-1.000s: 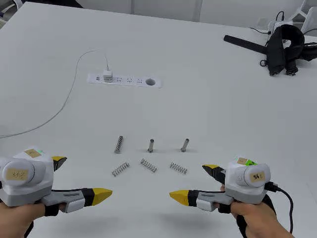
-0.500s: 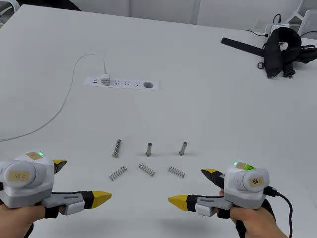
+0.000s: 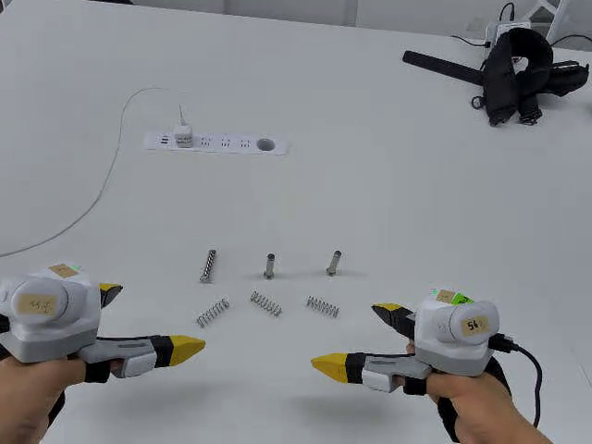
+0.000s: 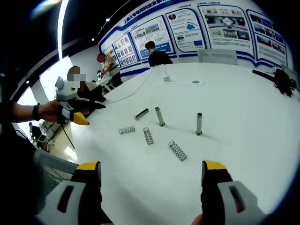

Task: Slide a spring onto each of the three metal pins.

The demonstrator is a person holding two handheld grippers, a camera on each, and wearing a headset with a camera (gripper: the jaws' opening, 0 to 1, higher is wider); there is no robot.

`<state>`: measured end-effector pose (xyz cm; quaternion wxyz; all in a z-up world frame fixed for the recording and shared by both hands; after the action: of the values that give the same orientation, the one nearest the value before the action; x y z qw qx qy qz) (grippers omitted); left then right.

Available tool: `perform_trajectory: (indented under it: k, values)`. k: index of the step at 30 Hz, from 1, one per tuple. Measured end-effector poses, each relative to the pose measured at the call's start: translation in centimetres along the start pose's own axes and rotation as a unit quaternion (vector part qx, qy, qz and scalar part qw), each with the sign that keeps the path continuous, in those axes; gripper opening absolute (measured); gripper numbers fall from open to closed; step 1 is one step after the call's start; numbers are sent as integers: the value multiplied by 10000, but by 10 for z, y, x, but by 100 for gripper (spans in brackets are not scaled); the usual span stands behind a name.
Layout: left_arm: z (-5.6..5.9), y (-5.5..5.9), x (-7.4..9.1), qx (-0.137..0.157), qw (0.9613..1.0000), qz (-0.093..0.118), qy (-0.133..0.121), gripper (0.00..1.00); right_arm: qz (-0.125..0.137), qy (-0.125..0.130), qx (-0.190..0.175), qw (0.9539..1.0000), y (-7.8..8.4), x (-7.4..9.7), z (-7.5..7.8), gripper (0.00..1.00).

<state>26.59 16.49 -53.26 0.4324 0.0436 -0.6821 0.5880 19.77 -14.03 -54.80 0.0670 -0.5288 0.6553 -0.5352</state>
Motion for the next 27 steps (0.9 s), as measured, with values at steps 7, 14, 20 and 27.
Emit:
perform_trajectory:
  k: [7,14,20,27]
  values:
    - [-3,-7,-13,-37,10000,-24,32,99,-14,7,-30,10000,2,1,1,90]
    - [-6,-13,-28,-67,9999,-45,61,97,-12,36,8,10000,1,4,1,90]
    - [-4,-13,-42,-110,9998,-121,147,97,7,72,37,10000,-1,7,0,90]
    - [-2,-16,-59,-103,9996,-171,207,97,-45,38,30,10000,3,7,-3,89]
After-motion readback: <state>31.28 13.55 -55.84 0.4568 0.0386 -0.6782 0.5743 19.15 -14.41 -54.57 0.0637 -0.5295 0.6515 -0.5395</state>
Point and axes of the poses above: the centre of the closed fingertips' face, and the gripper's own axes: x roughly backward along the fingers, z roughly to its right, y roughly out of its underside, the point moved 7 cm from there along x, roughly backward along the fingers, and after that the axes turned 15 degrees about -y, right-handed, at the moved point
